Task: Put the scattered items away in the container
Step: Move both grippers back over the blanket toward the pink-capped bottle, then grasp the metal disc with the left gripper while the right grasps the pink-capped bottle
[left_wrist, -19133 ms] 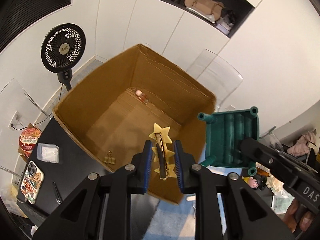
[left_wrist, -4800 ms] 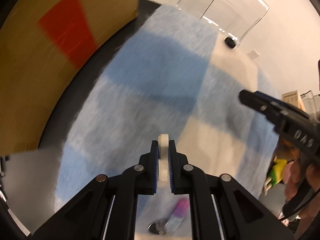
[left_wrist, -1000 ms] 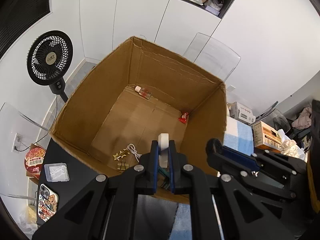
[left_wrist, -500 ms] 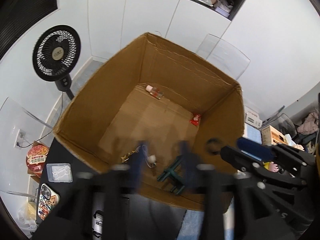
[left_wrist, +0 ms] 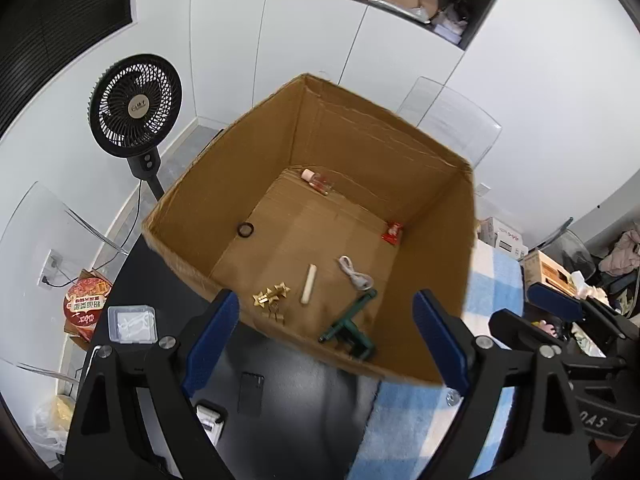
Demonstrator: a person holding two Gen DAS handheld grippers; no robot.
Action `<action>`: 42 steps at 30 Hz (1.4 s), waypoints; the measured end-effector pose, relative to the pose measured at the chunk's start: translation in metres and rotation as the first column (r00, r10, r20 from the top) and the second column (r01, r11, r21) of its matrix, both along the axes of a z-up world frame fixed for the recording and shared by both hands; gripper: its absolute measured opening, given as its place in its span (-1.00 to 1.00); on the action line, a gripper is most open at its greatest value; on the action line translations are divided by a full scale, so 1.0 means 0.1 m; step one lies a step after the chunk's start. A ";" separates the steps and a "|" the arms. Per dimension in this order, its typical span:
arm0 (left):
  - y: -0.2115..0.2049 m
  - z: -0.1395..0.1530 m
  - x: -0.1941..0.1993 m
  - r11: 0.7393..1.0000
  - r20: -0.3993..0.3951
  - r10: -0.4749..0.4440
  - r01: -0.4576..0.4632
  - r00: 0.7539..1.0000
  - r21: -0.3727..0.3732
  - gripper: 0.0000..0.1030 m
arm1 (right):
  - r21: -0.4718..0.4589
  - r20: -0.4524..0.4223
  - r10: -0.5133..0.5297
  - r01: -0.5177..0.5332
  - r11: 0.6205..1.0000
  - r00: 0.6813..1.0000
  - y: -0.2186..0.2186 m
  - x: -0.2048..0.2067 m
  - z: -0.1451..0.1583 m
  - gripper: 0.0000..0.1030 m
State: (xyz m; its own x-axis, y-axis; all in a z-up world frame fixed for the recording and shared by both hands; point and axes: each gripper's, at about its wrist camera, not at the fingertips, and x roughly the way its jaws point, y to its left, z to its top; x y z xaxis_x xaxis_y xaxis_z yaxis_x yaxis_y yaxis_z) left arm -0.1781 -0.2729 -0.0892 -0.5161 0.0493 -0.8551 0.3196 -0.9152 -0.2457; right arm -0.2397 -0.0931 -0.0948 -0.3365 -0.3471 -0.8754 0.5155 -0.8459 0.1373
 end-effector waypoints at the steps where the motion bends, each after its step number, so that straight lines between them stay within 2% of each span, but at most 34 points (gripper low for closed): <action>1: 0.06 0.04 0.06 1.000 -0.004 -0.007 0.007 1.000 -0.006 0.70 | -0.004 -0.002 -0.005 0.005 1.000 1.000 0.06 0.04 0.02 0.51; 6: 0.37 0.17 0.31 0.999 -0.016 -0.034 0.035 0.999 0.012 0.70 | 0.002 -0.019 -0.020 0.020 1.000 1.000 0.42 0.33 0.12 0.51; 9: 0.56 0.25 0.42 0.999 -0.022 -0.052 0.052 0.998 0.013 0.70 | 0.009 -0.029 -0.049 0.049 0.999 0.998 0.73 0.51 0.16 0.58; 12: 0.84 0.32 0.53 0.996 -0.023 -0.087 0.087 0.996 -0.011 0.70 | 0.007 -0.036 -0.081 0.081 0.997 0.996 1.06 0.69 0.20 0.62; 16: 1.17 0.35 0.63 0.992 -0.013 -0.123 0.123 0.992 -0.011 0.70 | 0.004 -0.033 -0.128 0.128 0.992 0.991 1.53 0.85 0.20 0.76; 18: 1.38 0.30 0.68 0.989 -0.001 -0.149 0.149 0.989 -0.015 0.70 | 0.003 -0.023 -0.162 0.163 0.987 0.986 1.79 0.94 0.17 0.77; 25: 2.04 -0.09 0.77 0.973 0.074 -0.225 0.221 0.972 0.060 0.70 | 0.031 0.033 -0.246 0.245 0.969 0.969 2.58 1.18 -0.08 0.77; 31: 2.45 -0.47 0.83 0.978 0.161 -0.207 0.198 0.965 0.068 0.70 | 0.034 0.071 -0.234 0.232 0.972 0.970 2.91 1.25 -0.30 0.75; 32: 2.50 -0.53 0.84 0.979 0.176 -0.199 0.190 0.964 0.067 0.70 | 0.033 0.074 -0.225 0.223 0.974 0.972 2.93 1.26 -0.33 0.73; 34: 2.58 -0.65 0.84 0.981 0.196 -0.186 0.170 0.963 0.094 0.70 | 0.037 0.084 -0.198 0.196 0.980 0.977 2.96 1.22 -0.42 0.49; 37: 2.68 -0.87 0.81 0.983 0.220 -0.151 0.124 0.964 0.132 0.69 | 0.039 0.106 -0.150 0.147 0.988 0.983 2.96 1.16 -0.56 0.42; 39: 2.75 -0.99 0.77 0.984 0.227 -0.134 0.103 0.965 0.142 0.57 | 0.034 0.112 -0.111 0.108 0.994 0.987 2.93 1.11 -0.66 0.40; 41: 2.83 -1.14 0.72 0.987 0.242 -0.115 0.082 0.964 0.141 0.25 | 0.029 0.126 -0.085 0.082 0.996 0.988 2.92 1.03 -0.75 0.40; 42: 2.87 -1.22 0.69 0.988 0.253 -0.104 0.072 0.962 0.133 0.20 | 0.020 0.138 -0.072 0.070 0.997 0.988 2.91 0.98 -0.82 0.39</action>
State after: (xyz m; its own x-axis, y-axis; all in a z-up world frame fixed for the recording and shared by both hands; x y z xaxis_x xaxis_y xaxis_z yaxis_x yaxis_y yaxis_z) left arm -0.1088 0.0144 -0.2116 -0.2674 0.1965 -0.9434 0.3063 -0.9109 -0.2765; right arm -0.1416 0.1983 -0.1765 -0.2349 -0.3126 -0.9204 0.4310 -0.8822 0.1897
